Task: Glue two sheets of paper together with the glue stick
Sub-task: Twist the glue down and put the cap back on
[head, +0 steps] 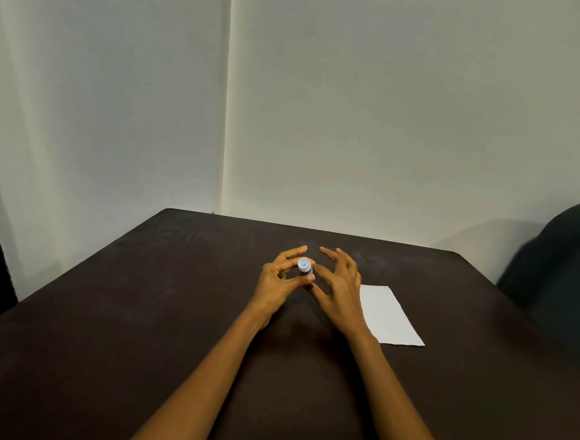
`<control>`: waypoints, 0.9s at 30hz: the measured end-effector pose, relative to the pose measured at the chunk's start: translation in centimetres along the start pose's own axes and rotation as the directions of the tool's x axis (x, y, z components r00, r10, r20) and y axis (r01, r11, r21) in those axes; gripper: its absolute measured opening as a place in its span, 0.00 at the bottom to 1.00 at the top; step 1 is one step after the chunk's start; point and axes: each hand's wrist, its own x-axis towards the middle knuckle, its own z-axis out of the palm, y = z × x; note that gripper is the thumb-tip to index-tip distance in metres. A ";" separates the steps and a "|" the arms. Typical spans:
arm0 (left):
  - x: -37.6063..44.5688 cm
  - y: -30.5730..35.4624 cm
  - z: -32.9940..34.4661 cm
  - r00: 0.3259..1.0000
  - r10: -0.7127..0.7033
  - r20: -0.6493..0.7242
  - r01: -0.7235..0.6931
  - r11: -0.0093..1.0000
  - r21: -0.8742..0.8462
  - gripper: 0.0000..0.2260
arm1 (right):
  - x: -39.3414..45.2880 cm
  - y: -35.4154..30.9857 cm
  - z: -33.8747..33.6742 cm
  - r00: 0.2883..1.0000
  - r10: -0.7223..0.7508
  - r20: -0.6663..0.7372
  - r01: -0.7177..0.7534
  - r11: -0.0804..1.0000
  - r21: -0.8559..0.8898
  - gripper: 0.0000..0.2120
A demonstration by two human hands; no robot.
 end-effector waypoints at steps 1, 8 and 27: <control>0.0 0.0 -0.1 1.000 -0.004 0.002 0.004 1.000 0.014 0.14 | 0.0 0.1 -0.2 0.999 -0.014 0.036 0.014 1.000 0.003 0.16; -0.1 0.3 0.4 1.000 -0.015 0.014 0.015 0.999 0.041 0.13 | 0.1 -0.3 -0.4 0.990 0.031 -0.139 -0.050 0.990 -0.130 0.12; -0.1 0.7 -0.3 0.991 -0.088 -0.101 0.070 0.984 -0.163 0.11 | -0.1 -0.5 0.6 0.998 -0.015 0.068 0.005 0.989 0.145 0.12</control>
